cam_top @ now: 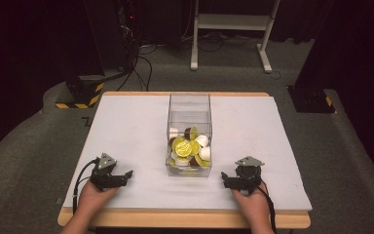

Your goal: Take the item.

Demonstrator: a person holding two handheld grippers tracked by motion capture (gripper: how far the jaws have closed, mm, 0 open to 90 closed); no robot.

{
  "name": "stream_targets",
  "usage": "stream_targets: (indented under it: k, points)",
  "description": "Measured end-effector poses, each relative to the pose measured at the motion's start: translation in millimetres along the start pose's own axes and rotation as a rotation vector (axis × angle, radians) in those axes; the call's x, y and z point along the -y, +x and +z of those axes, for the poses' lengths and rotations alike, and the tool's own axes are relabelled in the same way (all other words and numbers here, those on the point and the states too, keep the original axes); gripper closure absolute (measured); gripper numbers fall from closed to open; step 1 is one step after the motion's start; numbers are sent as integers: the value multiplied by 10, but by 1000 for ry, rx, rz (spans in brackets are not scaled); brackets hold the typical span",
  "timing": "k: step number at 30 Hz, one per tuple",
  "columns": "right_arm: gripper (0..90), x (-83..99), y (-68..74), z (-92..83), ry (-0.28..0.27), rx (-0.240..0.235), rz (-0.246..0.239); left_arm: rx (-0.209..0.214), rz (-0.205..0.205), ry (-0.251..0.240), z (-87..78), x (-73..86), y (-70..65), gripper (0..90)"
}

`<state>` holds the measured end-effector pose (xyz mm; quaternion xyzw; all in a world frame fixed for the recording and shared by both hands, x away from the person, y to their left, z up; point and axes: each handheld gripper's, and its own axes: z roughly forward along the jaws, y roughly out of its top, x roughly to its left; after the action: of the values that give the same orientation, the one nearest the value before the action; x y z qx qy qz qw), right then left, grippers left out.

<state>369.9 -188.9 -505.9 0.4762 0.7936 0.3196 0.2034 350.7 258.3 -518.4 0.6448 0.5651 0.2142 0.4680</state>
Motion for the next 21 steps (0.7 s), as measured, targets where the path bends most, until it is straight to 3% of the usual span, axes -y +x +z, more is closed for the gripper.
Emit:
stream_targets:
  k: [7, 11, 15, 16, 21]
  points:
    - [92, 0, 0, 0, 0, 0, 0, -8, -3, -2, 4, -1, -3, 202]
    - [92, -1, -4, 1, -1, -1, -3, -32, -10, 8, 14, -7, 8, 145]
    - [91, -2, -2, 1, -1, 0, -1, -40, 18, 23, 6, -12, 29, 137]
    - [90, -2, -2, 1, -1, 0, 0, -40, -1, 15, 13, -10, 16, 136]
    - [93, -4, -4, 0, -1, -2, 2, -40, 1, 19, 11, -11, 18, 135]
